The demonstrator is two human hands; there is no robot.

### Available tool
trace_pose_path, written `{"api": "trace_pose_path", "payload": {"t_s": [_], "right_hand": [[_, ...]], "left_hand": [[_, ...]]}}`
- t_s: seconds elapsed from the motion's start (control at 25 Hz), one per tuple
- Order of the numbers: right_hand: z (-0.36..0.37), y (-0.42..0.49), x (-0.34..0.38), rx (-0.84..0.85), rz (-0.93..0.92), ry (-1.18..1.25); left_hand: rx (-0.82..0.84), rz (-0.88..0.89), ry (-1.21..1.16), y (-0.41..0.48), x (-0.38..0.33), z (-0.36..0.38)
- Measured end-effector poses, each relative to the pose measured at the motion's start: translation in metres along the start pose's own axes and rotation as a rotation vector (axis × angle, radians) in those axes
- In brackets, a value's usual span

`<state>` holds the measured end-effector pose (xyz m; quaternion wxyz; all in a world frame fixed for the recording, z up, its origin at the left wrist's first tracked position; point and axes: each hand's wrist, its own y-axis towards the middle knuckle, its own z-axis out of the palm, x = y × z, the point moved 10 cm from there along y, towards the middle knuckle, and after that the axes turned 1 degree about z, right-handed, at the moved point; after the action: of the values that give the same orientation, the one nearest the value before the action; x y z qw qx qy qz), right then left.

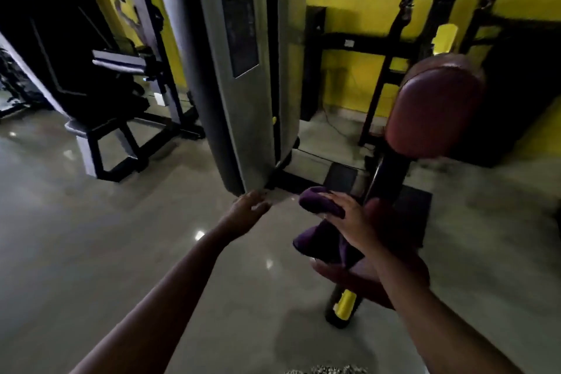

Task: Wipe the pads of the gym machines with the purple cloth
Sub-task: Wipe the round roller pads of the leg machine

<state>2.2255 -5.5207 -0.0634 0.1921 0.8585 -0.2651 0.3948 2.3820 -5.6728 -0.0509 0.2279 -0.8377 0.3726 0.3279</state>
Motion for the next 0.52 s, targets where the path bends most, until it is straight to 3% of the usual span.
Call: {"api": "trace_pose_path", "payload": {"t_s": [0.2,0.52], "right_hand": [[-0.05,0.011,-0.022,-0.398,0.168,-0.03],[-0.085,-0.022,-0.01,-1.299,0.497,0.008]], "left_hand": [[0.243,0.158,-0.147,0.103,-0.043,0.02],[0.636,0.501,-0.328,0.206,-0.153,0.057]]}}
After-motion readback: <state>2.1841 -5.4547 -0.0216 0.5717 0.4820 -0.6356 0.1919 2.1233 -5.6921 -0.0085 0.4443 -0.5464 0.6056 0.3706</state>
